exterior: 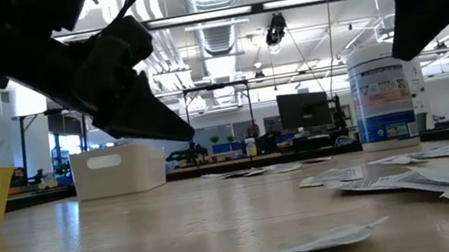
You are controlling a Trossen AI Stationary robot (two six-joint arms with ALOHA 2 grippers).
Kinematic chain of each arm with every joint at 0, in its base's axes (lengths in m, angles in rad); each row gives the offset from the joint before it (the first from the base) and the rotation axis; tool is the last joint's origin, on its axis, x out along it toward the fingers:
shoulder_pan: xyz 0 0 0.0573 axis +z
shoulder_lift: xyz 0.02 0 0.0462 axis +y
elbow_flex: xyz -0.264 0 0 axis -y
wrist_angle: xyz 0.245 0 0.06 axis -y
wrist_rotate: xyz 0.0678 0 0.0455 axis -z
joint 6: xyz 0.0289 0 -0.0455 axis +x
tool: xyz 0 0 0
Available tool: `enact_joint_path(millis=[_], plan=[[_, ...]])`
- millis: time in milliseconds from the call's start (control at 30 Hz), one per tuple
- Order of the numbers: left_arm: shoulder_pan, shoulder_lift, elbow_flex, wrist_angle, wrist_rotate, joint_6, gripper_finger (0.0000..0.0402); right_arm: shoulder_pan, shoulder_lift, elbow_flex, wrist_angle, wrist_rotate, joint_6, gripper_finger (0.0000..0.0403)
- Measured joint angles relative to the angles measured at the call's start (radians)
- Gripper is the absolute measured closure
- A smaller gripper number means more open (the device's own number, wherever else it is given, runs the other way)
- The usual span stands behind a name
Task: Pick & Place First Aid Supplies
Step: Put the green bandage into the yellow bin
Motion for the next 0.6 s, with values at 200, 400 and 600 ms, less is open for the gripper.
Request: enact_joint_path(millis=[200,400,600], plan=[[-0.001,0.006,0.0,0.011,0.008,-0.029,0.0321,-0.059,0.0,-0.011,0.036,-0.006,-0.077,0.0349],[-0.003,0.006,0.0,0.011,0.037,-0.073,0.0321,-0.105,0.0,-0.059,0.19,-0.062,-0.194,0.0363],[-0.013,0.006,0.0,0.011,0.038,-0.097,0.0321,-0.157,0.0,-0.121,0.241,-0.08,-0.21,0.0386]])
